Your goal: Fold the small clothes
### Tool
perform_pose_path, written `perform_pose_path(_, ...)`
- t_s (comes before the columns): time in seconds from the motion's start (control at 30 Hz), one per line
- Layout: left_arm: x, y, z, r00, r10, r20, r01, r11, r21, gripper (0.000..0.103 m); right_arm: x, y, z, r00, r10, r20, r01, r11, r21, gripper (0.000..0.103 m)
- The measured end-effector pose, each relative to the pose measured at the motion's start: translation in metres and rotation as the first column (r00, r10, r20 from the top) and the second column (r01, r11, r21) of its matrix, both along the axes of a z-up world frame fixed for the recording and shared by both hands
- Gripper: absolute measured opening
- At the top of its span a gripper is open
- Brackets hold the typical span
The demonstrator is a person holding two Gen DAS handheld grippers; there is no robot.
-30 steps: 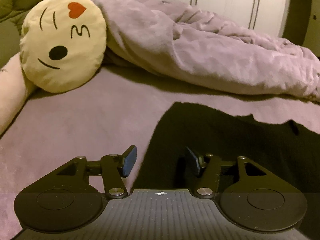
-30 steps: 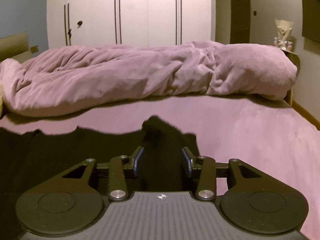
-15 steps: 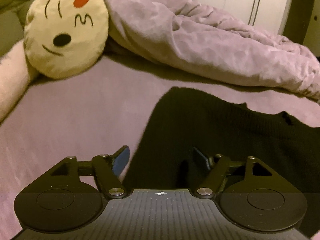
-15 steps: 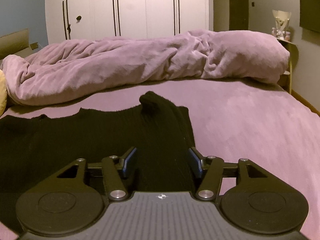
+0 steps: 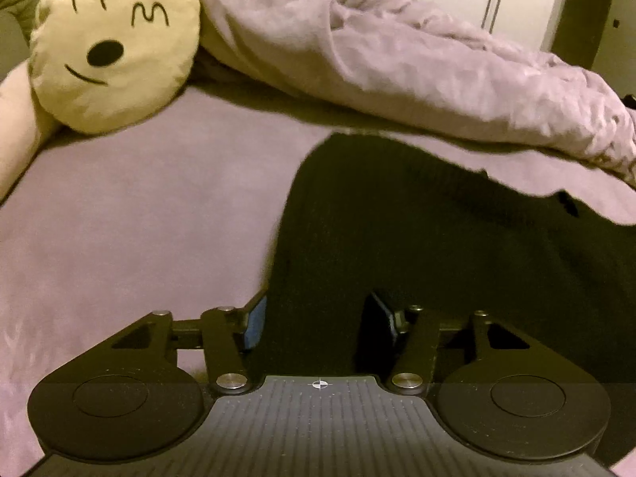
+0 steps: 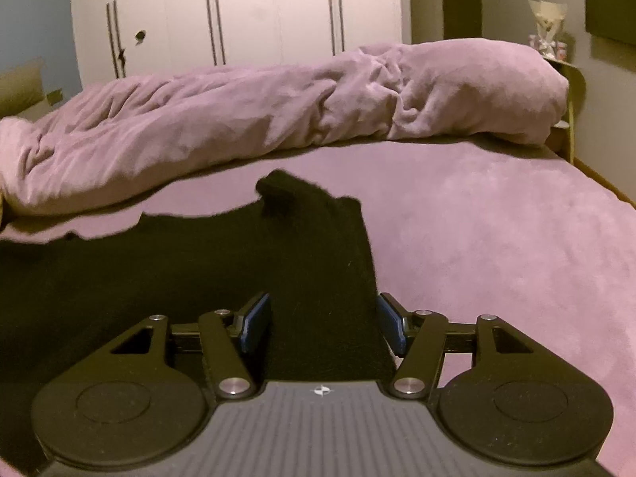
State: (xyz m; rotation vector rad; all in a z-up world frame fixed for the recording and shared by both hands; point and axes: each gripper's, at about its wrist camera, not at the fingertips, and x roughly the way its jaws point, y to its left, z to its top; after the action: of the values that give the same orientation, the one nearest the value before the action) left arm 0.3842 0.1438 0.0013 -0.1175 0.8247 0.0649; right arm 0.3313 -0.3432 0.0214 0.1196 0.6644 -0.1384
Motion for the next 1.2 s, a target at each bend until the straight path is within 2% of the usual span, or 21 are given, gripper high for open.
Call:
perform_pose_path(0.07,0.006,-0.003,0.003,1.000,0.000,0.016,0.000,1.000,0.021,0.063,0.012,-0.001,0.003,1.000,0.002,0.016,-0.002,1.000,-0.006,0.059)
perform_pose_path(0.17,0.020,-0.006,0.005,0.999,0.003,0.044,-0.004,1.000,0.026,0.075,0.039,0.004,0.004,0.999,0.044,0.020,-0.043,0.998,-0.049,0.061)
perform_pose_path(0.23,0.035,-0.008,0.004,0.999,-0.010,0.048,0.010,1.000,0.003,0.075,0.061,0.008,0.001,0.998,0.065,0.003,-0.065,0.994,-0.087,0.063)
perform_pose_path(0.3,0.049,-0.011,0.001,0.999,-0.009,0.044,0.008,1.000,0.001,0.079,0.083,0.011,-0.004,0.997,0.077,-0.030,-0.080,0.990,-0.115,0.063)
perform_pose_path(0.37,0.065,-0.015,-0.006,0.999,-0.021,0.028,0.021,1.000,0.011,0.079,0.100,0.013,-0.009,0.993,0.095,-0.064,-0.103,0.986,-0.133,0.061)
perform_pose_path(0.43,0.074,-0.020,-0.011,0.999,-0.040,0.029,0.039,0.999,0.020,0.072,0.108,0.015,-0.012,0.991,0.108,-0.075,-0.118,0.981,-0.151,0.050)
perform_pose_path(0.47,0.078,-0.022,-0.013,0.998,-0.055,0.027,0.054,0.998,0.023,0.062,0.109,0.015,-0.014,0.991,0.115,-0.074,-0.125,0.980,-0.156,0.040)
perform_pose_path(0.5,0.080,-0.024,-0.015,0.998,-0.063,0.025,0.062,0.998,0.031,0.054,0.109,0.015,-0.014,0.991,0.119,-0.067,-0.128,0.978,-0.165,0.025)
perform_pose_path(0.53,0.081,-0.026,-0.016,0.997,-0.069,0.032,0.067,0.997,0.042,0.051,0.108,0.014,-0.014,0.990,0.129,-0.057,-0.137,0.977,-0.162,0.017)
perform_pose_path(0.6,0.080,-0.028,-0.016,0.994,-0.091,0.055,0.087,0.994,0.065,0.038,0.102,0.014,-0.009,0.989,0.148,-0.022,-0.149,0.974,-0.168,0.011)
perform_pose_path(0.7,0.074,-0.027,-0.009,0.990,-0.097,0.100,0.091,0.994,0.059,0.030,0.093,0.023,0.000,0.985,0.170,0.032,-0.159,0.963,-0.218,0.010)
perform_pose_path(0.83,0.068,-0.021,0.005,0.985,-0.077,0.156,0.071,0.996,0.047,0.028,0.092,0.029,0.023,0.978,0.171,0.118,-0.142,0.965,-0.222,0.010)
perform_pose_path(0.97,0.065,-0.010,0.020,0.977,-0.043,0.208,0.040,0.999,0.017,0.028,0.099,0.032,0.037,0.975,0.159,0.155,-0.124,0.968,-0.216,0.010)
perform_pose_path(1.03,0.067,-0.007,0.023,0.971,-0.019,0.239,0.009,0.999,0.042,0.012,0.104,0.032,0.035,0.977,0.141,0.160,-0.104,0.970,-0.220,0.010)
perform_pose_path(1.07,0.069,-0.005,0.024,0.969,-0.005,0.246,-0.012,0.998,0.065,0.013,0.106,0.031,0.033,0.978,0.132,0.159,-0.096,0.971,-0.217,0.010)
perform_pose_path(1.1,0.071,-0.001,0.024,0.968,0.013,0.250,-0.028,0.998,0.056,0.014,0.109,0.029,0.030,0.980,0.118,0.159,-0.083,0.974,-0.210,0.010)
perform_pose_path(1.13,0.074,0.002,0.024,0.969,0.012,0.248,-0.024,0.999,0.043,0.015,0.110,0.028,0.027,0.982,0.106,0.157,-0.073,0.976,-0.205,0.010)
perform_pose_path(1.2,0.080,-0.001,0.017,0.977,-0.019,0.213,0.002,0.997,0.082,0.020,0.116,0.025,0.017,0.987,0.085,0.134,-0.056,0.977,-0.207,0.011)
